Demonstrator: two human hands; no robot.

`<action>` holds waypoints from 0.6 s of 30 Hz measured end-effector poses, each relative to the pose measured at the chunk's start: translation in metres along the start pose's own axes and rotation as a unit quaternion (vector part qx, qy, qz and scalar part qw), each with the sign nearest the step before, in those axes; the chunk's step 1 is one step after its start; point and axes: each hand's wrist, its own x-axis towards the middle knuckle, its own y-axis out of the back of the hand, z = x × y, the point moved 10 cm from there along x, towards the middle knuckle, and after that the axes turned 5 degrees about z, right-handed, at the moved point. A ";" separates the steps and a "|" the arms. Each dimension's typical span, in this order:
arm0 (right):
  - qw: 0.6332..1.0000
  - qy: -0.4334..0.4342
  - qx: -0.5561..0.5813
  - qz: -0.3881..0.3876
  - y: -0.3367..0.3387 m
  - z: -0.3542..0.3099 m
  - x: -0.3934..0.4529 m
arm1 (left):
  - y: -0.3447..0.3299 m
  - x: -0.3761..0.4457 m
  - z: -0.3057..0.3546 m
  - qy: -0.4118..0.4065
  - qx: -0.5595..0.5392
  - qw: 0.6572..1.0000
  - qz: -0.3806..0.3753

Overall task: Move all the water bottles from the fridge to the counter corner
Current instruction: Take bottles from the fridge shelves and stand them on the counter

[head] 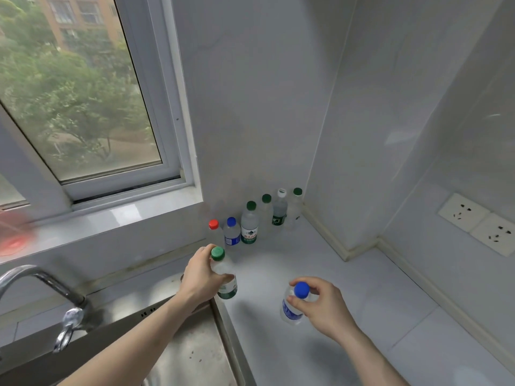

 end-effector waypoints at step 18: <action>0.997 -0.045 -0.049 -0.046 -0.091 0.000 0.151 | -0.036 0.107 -0.023 0.028 0.042 0.999 0.016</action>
